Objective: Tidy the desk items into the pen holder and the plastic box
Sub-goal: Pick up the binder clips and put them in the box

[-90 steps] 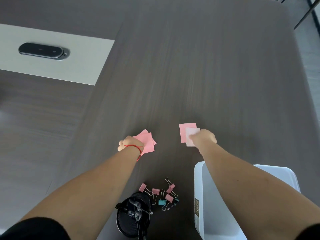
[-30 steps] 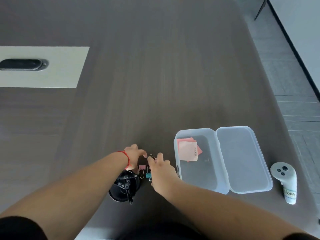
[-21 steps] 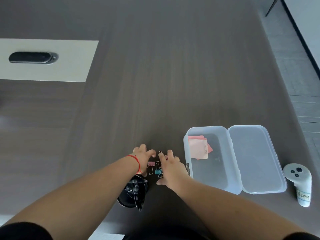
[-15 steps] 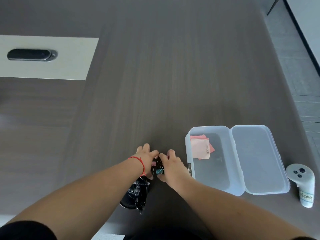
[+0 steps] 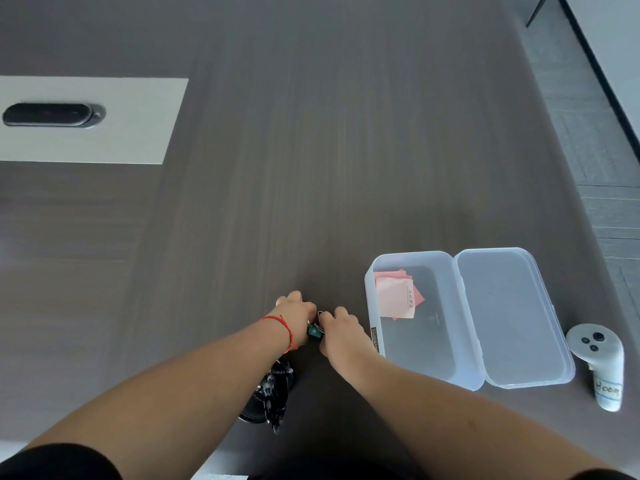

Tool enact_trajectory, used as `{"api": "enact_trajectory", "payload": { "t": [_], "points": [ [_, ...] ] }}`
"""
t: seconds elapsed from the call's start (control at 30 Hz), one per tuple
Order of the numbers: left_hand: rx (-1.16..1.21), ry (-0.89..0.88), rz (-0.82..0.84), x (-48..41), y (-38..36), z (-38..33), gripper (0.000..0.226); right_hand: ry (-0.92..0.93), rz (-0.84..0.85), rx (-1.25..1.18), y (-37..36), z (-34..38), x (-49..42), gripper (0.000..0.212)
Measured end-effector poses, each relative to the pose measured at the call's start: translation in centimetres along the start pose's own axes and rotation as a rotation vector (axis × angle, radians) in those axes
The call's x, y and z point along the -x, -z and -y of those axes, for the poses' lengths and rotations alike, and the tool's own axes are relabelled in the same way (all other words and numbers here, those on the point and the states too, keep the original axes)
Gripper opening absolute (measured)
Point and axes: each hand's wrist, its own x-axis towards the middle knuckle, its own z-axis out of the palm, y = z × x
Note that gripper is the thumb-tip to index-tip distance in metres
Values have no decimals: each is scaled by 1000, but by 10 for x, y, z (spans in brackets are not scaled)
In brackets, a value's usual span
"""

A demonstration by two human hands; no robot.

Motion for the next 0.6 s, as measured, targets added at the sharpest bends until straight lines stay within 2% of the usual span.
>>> {"api": "enact_trajectory", "payload": {
  "t": [0.27, 0.37, 0.5, 0.6],
  "points": [
    [80, 20, -35, -2, 10, 6, 20, -95, -14, -118, 7, 0, -2, 39],
    [209, 52, -67, 1, 19, 12, 9, -139, -55, -214, 11, 0, 0, 36],
    [478, 129, -103, 8, 32, 22, 21, -124, -101, -275, 17, 1, 6, 22],
    [701, 183, -105, 14, 46, 31, 21, -100, -129, -304, 23, 3, 13, 29]
  ]
}}
